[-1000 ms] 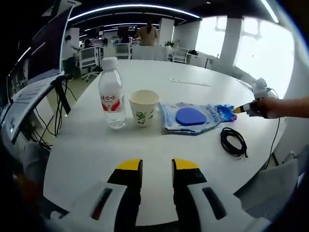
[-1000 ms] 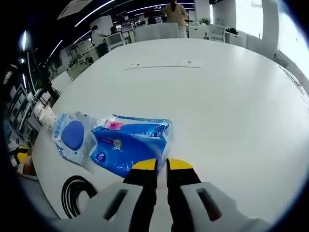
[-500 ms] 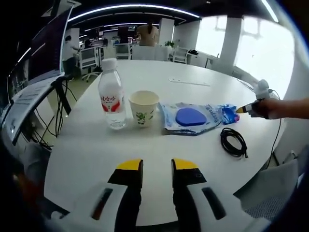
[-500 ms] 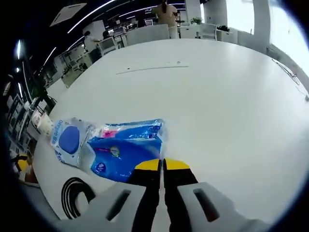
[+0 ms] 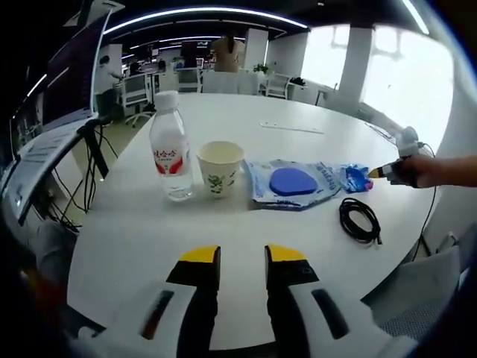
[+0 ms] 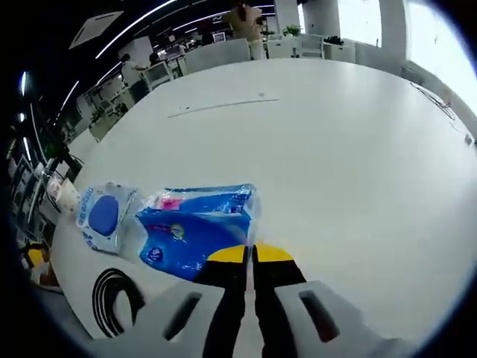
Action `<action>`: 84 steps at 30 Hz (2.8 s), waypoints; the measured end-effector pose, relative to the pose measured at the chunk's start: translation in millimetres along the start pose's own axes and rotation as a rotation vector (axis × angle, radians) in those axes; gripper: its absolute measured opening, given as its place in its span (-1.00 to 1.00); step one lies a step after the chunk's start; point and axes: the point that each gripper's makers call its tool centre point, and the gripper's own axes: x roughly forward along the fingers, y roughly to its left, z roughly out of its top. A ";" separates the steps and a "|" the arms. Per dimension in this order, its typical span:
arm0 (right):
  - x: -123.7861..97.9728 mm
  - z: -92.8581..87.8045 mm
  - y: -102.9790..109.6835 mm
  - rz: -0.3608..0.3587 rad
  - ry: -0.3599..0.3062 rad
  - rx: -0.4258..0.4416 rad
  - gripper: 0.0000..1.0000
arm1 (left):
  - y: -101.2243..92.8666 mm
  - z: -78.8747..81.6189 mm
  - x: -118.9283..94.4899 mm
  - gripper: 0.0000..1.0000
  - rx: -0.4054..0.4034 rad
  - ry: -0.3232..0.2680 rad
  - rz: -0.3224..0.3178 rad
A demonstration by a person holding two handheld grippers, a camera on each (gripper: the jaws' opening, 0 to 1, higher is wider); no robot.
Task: Arrange the tabletop items into an orderly group along one side of the table until the central work area is clear of visible clutter.
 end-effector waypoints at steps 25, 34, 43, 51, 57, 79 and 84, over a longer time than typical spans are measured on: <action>-9.6 -9.7 6.4 0.034 -0.003 -0.087 -0.79 | 0.8 16.7 1.1 -0.52 -0.025 -0.044 -0.002; -22.8 -6.2 43.3 0.121 -0.040 -0.176 -0.59 | 13.2 27.9 2.8 -0.47 -0.026 -0.067 -0.011; -45.2 -21.6 87.8 0.197 -0.088 -0.204 -0.27 | 15.3 27.3 0.7 -0.39 0.037 -0.070 -0.034; -59.7 -43.6 109.2 0.217 -0.066 -0.269 -0.14 | 16.9 24.4 -2.2 -0.33 0.067 -0.075 -0.060; -67.7 -53.0 115.2 0.206 -0.067 -0.267 -0.13 | 19.1 23.9 -6.2 -0.32 0.064 -0.081 -0.071; -87.1 -103.6 142.0 0.220 -0.002 -0.329 -0.08 | 16.9 3.6 -10.4 -0.32 0.065 -0.068 -0.089; -87.4 -108.9 139.6 0.219 0.009 -0.330 -0.08 | 16.3 7.2 -11.1 -0.31 0.076 -0.080 -0.086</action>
